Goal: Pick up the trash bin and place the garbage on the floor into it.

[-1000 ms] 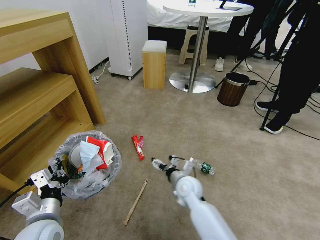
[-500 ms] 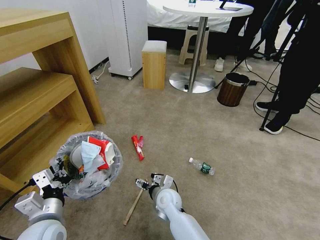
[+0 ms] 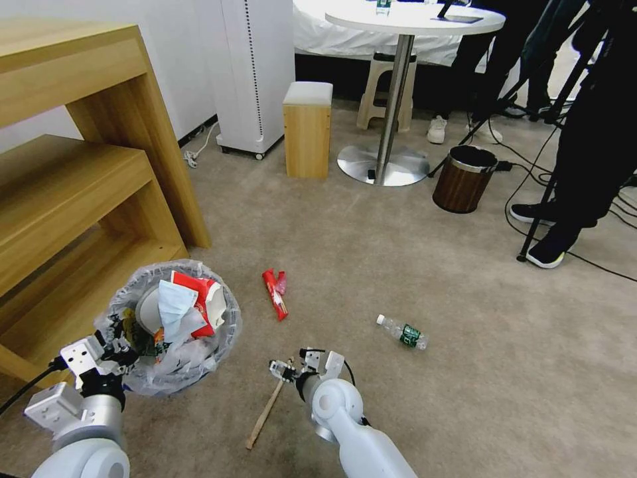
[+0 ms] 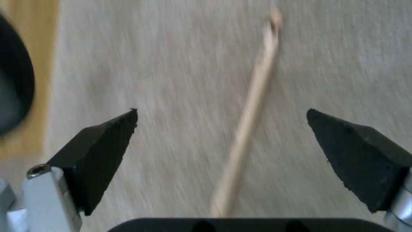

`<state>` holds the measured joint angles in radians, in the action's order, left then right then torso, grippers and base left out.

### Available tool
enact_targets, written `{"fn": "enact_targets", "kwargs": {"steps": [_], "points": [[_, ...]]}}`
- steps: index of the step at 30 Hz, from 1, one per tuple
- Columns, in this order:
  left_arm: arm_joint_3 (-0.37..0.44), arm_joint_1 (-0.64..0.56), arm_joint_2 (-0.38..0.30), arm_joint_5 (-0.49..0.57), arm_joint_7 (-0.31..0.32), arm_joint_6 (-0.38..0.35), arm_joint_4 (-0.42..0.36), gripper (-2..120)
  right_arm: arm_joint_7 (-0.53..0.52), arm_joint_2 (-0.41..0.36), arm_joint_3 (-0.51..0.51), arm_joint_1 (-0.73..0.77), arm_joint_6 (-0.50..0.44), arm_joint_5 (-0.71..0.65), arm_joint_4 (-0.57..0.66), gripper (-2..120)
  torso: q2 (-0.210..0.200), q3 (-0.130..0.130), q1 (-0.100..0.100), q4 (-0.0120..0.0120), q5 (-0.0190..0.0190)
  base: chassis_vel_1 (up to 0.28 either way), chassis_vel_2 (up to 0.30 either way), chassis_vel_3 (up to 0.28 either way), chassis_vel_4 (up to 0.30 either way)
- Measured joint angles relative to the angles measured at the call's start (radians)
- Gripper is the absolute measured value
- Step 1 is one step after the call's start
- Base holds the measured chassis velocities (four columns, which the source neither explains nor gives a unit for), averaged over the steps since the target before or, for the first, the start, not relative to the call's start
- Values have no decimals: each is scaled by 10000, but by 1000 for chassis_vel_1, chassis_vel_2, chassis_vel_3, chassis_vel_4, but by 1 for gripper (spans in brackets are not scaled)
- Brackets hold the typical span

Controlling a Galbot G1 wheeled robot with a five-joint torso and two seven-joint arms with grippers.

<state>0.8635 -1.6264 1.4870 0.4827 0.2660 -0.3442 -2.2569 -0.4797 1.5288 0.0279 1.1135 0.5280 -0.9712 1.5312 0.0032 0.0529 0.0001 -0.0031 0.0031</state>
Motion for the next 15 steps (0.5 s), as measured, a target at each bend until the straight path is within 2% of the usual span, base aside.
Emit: {"fn": "enact_targets", "kwargs": {"steps": [1, 3, 5, 8, 9, 12, 15], "points": [[0, 0, 0, 0, 0, 0, 0, 1, 0, 0, 0, 0, 0, 0, 0, 100, 0, 0, 0, 0, 0, 0, 0, 0, 0], [26, 19, -44, 18, 1, 1, 46, 1, -241, -621, 111, -1, 492, -254, 516, 100, 1, -4, 0, 1, -20, 0, 0, 0, 0], [33, 23, -61, 21, 2, 1, 64, 1, -286, -851, 197, 5, 741, -334, 630, 100, 1, -2, -1, 0, -14, 0, 0, 0, 0], [20, 73, -99, 3, 28, -24, 155, 1, -155, -1724, 468, -228, 1464, -394, 815, 100, 1, -2, -1, 6, -25, 0, 0, 0, 0], [20, 73, -99, 3, 28, -24, 155, 1, -155, -1724, 468, -228, 1464, -394, 815, 100, 1, -2, -1, 6, -25, 0, 0, 0, 0], [-95, 150, -89, -120, 49, -60, 236, 1, 639, -2224, 693, -666, 2074, -214, 600, 100, 1, -2, -1, 6, -28, 0, 0, 0, 0], [-146, 184, -74, -213, 58, -79, 290, 1, 1235, -2273, 833, -962, 2139, -25, 331, 100, 1, -2, -1, 7, -28, 0, 0, 0, 0]]}}
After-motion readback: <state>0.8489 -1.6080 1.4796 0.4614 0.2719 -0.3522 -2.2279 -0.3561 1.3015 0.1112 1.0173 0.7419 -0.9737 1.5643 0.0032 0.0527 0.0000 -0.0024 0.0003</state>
